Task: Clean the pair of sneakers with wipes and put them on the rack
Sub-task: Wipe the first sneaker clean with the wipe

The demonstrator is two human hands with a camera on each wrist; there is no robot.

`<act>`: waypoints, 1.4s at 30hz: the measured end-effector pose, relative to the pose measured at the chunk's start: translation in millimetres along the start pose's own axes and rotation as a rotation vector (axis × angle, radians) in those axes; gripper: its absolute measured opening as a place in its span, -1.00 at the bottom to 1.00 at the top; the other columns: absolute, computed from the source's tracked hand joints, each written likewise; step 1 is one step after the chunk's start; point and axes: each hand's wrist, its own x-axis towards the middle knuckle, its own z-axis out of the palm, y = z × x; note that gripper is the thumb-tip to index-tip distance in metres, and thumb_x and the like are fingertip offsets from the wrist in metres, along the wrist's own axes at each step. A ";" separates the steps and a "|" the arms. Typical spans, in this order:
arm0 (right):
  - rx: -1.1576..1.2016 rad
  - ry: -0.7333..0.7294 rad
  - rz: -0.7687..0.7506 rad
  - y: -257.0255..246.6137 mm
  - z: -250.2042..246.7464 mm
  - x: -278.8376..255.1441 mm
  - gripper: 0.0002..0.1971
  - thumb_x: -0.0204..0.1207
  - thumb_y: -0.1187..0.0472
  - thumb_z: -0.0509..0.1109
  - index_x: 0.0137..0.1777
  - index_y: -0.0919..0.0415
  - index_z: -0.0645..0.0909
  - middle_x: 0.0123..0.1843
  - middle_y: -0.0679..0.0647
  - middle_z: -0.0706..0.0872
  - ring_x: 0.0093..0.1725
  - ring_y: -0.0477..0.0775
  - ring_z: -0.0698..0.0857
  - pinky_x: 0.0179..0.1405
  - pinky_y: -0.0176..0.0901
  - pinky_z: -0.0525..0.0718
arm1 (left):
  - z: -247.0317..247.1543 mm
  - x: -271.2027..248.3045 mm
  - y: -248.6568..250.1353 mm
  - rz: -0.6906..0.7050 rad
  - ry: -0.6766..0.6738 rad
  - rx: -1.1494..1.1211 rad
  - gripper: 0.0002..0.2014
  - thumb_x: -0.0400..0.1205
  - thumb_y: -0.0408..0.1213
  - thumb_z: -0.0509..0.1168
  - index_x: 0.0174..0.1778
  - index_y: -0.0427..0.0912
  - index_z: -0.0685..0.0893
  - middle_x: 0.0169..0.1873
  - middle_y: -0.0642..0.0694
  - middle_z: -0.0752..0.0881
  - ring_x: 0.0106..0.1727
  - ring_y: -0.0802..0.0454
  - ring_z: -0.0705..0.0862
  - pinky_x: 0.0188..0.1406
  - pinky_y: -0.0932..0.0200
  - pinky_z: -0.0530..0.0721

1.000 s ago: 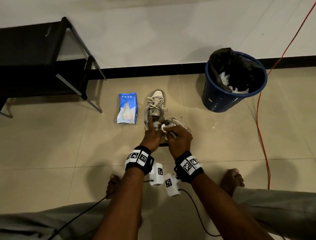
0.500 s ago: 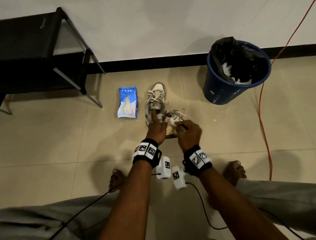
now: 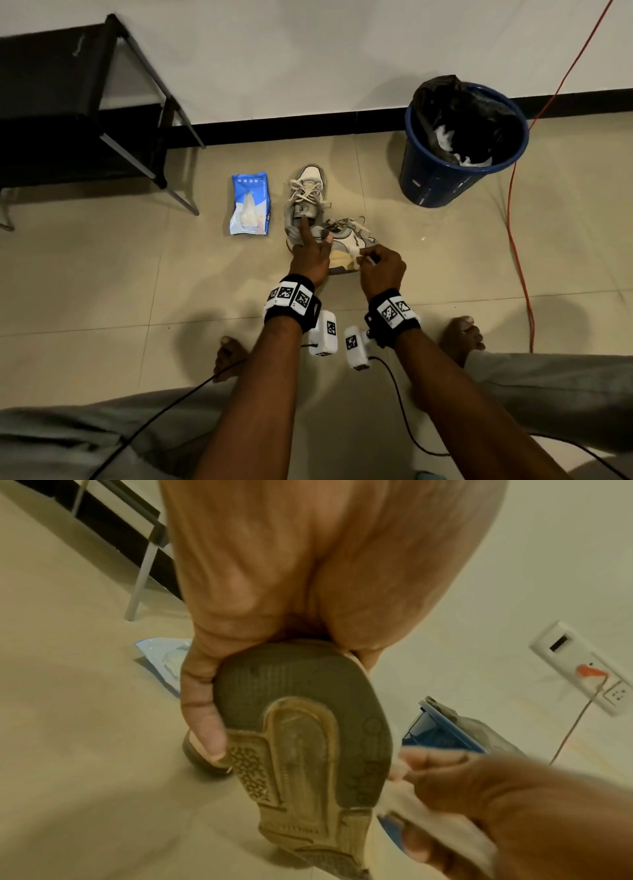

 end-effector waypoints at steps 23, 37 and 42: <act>-0.221 -0.145 -0.446 8.2 -3.6 -20.1 -0.79 0.29 0.54 0.45 -0.27 0.20 0.69 -0.21 0.12 0.73 -0.18 0.11 0.68 -0.20 -0.19 0.57 | -10.2 -0.8 2.0 -0.039 0.012 -0.019 -0.26 0.74 0.06 0.13 0.71 0.16 -0.20 0.48 -0.41 0.52 0.40 -0.47 0.54 0.40 -0.25 0.51; -0.220 -0.091 -0.257 12.8 -5.5 5.1 -0.82 0.29 0.47 0.50 -0.27 0.16 0.70 -0.18 0.09 0.75 -0.15 0.14 0.72 -0.14 -0.09 0.67 | -1.2 -4.5 10.3 -0.029 0.047 0.019 -0.23 0.73 0.13 0.11 0.70 0.19 -0.27 0.37 -0.51 0.57 0.32 -0.48 0.58 0.31 -0.23 0.56; 0.094 -0.125 -0.373 -21.4 14.4 -33.3 -0.85 0.33 0.48 0.45 -0.21 0.23 0.69 -0.22 0.00 0.74 -0.15 -0.02 0.70 -0.12 -0.21 0.65 | -6.5 -1.7 11.2 -0.044 0.034 -0.030 -0.19 0.61 0.27 0.10 0.65 0.34 -0.27 0.31 -0.44 0.61 0.20 -0.50 0.63 -0.05 -0.21 0.77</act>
